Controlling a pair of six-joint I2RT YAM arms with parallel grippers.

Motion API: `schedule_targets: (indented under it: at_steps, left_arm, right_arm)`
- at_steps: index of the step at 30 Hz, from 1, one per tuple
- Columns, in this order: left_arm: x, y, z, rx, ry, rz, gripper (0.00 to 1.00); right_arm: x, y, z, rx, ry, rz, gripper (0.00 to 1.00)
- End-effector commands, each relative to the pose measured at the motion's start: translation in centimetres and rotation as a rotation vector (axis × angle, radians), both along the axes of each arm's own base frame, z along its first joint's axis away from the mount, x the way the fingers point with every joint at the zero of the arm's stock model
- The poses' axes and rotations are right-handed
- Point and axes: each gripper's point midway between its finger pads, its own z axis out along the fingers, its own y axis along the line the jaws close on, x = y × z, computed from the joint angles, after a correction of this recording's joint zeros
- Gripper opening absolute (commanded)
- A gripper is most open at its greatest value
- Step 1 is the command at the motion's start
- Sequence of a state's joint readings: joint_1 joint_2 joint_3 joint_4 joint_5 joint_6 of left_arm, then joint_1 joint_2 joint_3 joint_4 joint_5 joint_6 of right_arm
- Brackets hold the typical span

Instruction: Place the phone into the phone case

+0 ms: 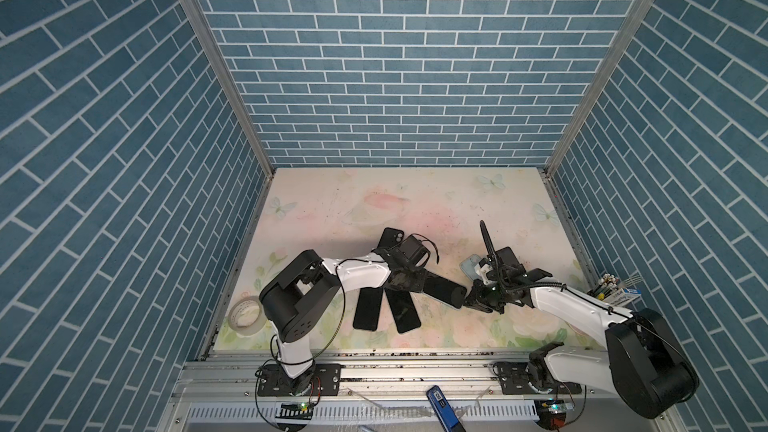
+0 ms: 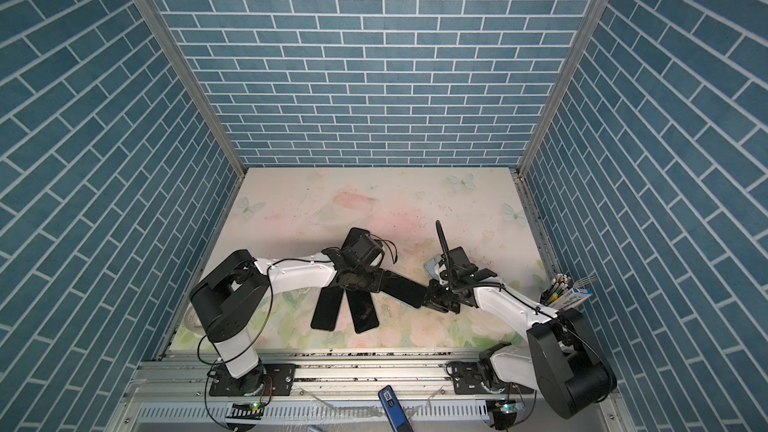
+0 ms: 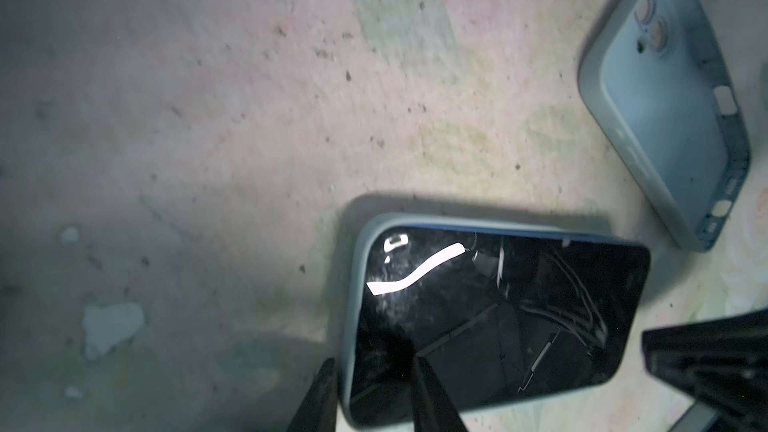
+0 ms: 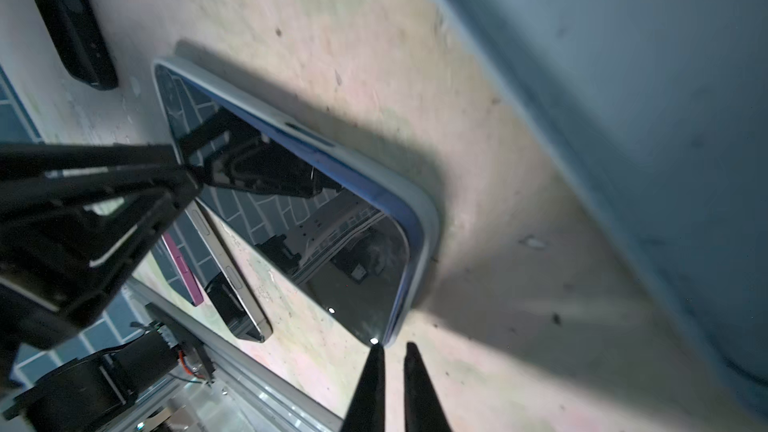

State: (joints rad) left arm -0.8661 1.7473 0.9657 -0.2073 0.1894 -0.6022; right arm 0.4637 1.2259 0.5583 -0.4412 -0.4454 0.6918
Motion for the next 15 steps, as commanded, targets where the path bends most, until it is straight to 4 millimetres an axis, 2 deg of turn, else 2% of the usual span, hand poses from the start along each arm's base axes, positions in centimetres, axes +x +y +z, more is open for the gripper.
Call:
schedule_targets:
  at_steps: [1,6,10,15]
  left_arm:
    - [0.1,0.4,2.7,-0.041,-0.102,0.023,0.33]
    - [-1.5,0.1,3.9,-0.037,-0.135,-0.009,0.34]
    - [-3.2,-1.5,3.2,-0.035,-0.089,-0.057,0.34]
    - [-3.9,-2.3,2.0,0.014,-0.041,-0.091,0.35]
  right_arm:
    - [1.1,-1.9,1.5,-0.134,-0.064,0.045,0.14]
    - [3.2,-1.2,2.5,-0.136,-0.069,0.079,0.14]
    - [5.3,0.0,2.8,-0.127,-0.071,0.107,0.14]
    - [7.0,1.2,2.1,-0.109,-0.054,0.120,0.14]
